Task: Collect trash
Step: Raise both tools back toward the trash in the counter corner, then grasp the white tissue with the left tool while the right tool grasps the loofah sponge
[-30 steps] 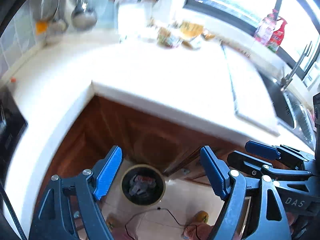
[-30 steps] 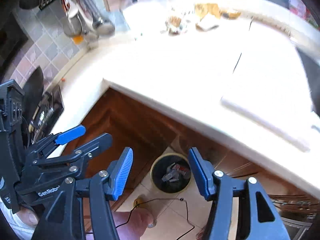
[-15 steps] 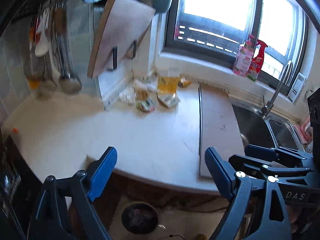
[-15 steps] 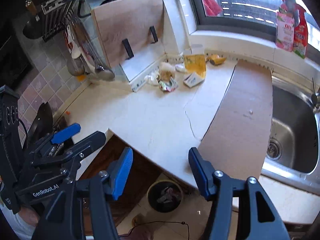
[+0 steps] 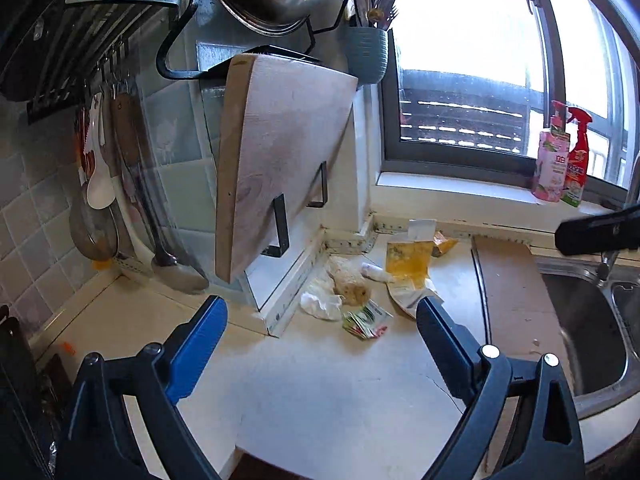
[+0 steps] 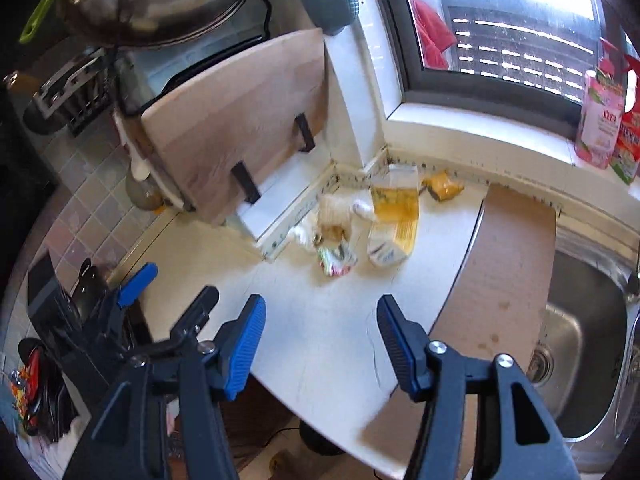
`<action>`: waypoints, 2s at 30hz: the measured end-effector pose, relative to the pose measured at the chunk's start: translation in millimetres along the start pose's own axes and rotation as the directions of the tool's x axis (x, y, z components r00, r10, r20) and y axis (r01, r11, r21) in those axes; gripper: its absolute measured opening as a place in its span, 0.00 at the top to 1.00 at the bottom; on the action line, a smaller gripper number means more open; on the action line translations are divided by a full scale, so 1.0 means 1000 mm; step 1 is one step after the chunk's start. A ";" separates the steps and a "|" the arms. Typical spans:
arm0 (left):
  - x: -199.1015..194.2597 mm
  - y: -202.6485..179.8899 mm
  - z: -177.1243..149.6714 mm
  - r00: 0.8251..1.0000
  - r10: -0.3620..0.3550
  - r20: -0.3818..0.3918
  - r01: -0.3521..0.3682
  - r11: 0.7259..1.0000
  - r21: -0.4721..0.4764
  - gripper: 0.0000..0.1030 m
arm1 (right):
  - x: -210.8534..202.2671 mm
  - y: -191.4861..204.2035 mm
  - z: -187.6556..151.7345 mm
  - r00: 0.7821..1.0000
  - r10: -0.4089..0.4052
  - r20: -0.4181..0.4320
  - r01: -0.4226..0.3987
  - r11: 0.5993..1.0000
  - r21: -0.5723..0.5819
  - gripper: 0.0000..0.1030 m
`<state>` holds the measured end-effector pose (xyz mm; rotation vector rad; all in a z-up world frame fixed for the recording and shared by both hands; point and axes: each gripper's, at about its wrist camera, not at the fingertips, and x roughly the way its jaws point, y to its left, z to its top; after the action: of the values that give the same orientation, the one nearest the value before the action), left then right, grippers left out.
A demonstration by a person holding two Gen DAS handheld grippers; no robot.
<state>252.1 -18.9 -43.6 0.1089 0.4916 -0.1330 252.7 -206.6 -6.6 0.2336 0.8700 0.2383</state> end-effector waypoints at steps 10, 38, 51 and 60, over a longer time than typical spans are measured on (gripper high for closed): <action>0.104 -0.003 -0.024 0.999 0.008 -0.031 -0.011 0.996 -0.086 0.08 | 0.103 -0.010 0.056 0.999 -0.010 -0.051 0.010 1.000 -0.002 0.43; 0.245 0.024 -0.077 0.983 0.044 -0.180 -0.096 0.952 -0.291 0.10 | 0.346 -0.036 0.069 0.956 0.081 -0.280 -0.032 0.984 0.173 0.43; 0.271 0.034 -0.073 0.972 0.049 -0.230 -0.127 0.932 -0.339 0.10 | 0.332 -0.045 0.053 0.959 0.057 -0.278 -0.017 0.989 0.144 0.72; 0.296 0.024 -0.070 0.953 0.030 -0.300 -0.139 0.926 -0.350 0.31 | 0.285 -0.059 0.049 0.979 0.063 -0.194 -0.034 0.988 0.149 0.72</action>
<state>481.9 -15.8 -244.9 -0.2228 0.7970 0.0650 475.0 -181.8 -199.7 0.3715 1.0817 0.2472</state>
